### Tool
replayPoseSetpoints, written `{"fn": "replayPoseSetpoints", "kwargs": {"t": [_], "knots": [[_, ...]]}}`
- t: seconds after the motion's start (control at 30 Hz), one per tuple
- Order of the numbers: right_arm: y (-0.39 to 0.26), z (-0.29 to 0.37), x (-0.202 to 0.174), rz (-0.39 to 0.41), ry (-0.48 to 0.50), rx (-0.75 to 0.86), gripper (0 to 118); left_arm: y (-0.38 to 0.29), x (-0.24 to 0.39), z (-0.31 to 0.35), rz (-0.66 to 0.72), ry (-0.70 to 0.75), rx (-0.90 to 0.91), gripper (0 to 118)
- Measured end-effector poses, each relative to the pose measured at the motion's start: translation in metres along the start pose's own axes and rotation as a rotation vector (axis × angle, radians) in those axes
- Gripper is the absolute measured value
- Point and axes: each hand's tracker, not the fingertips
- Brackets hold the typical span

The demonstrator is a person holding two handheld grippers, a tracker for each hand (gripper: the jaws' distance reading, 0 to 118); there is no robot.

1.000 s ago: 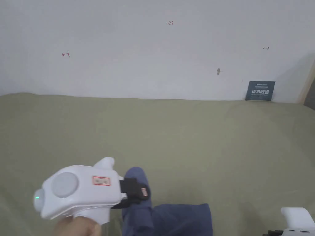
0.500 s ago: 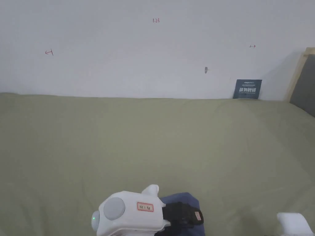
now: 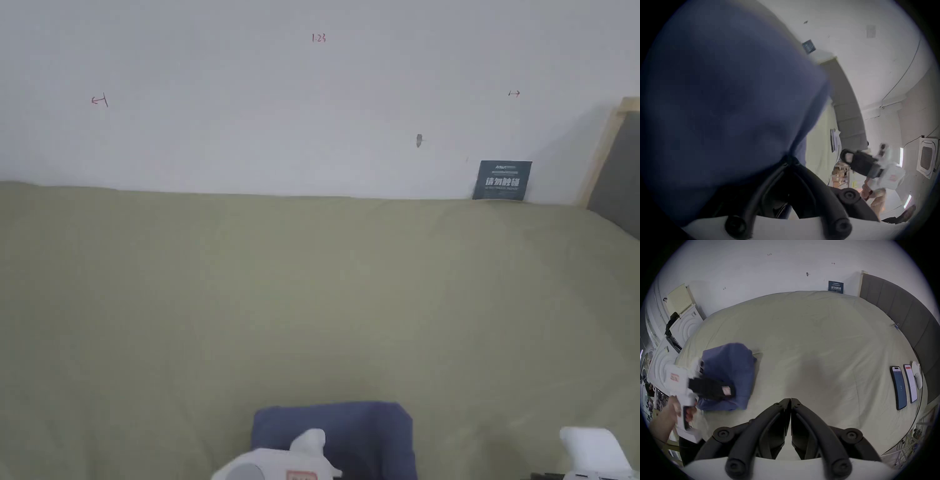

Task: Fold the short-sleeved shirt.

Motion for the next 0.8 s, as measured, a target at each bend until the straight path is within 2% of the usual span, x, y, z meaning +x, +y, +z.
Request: {"fn": "replayPoseSetpoints", "kwargs": {"t": [0.07, 0.13, 0.17, 0.23, 0.37, 0.5, 0.6, 0.63, 0.7, 0.77, 0.8], "knots": [[0.001, -0.002, -0.002, -0.002, 0.005, -0.002, 6, -0.011, 0.002, 0.0, 0.05, -0.132, 0.085, 0], [0.004, -0.005, -0.005, -0.003, 0.015, -0.004, 6, -0.004, 0.005, 0.014, 0.033, -0.101, 0.053, 0], [0.006, -0.007, -0.007, -0.001, 0.02, -0.004, 6, -0.025, -0.017, -0.014, 0.002, -0.084, 0.029, 0], [0.012, -0.01, -0.014, 0.001, 0.04, -0.007, 6, -0.027, -0.017, -0.004, -0.082, -0.04, -0.005, 0], [0.033, -0.021, -0.038, -0.013, 0.218, 0.004, 6, -0.015, -0.006, 0.033, -0.176, -0.098, 0.028, 0], [0.056, -0.048, -0.071, 0.023, 0.368, -0.037, 6, -0.01, -0.023, 0.094, -0.118, -0.125, 0.162, 0], [0.069, -0.077, -0.094, 0.02, 0.437, -0.105, 6, -0.003, -0.057, 0.131, -0.021, -0.062, 0.272, 0], [0.071, -0.087, -0.1, 0.014, 0.439, -0.129, 6, -0.001, -0.069, 0.139, 0.015, -0.057, 0.295, 0], [0.073, -0.107, -0.11, 0.053, 0.412, -0.19, 6, -0.003, -0.088, 0.151, 0.059, -0.062, 0.332, 0], [0.07, -0.127, -0.112, 0.086, 0.308, -0.241, 6, -0.005, -0.107, 0.158, 0.076, -0.089, 0.344, 0], [0.066, -0.134, -0.109, 0.07, 0.267, -0.264, 6, -0.005, -0.11, 0.156, 0.084, -0.106, 0.338, 0]]}}
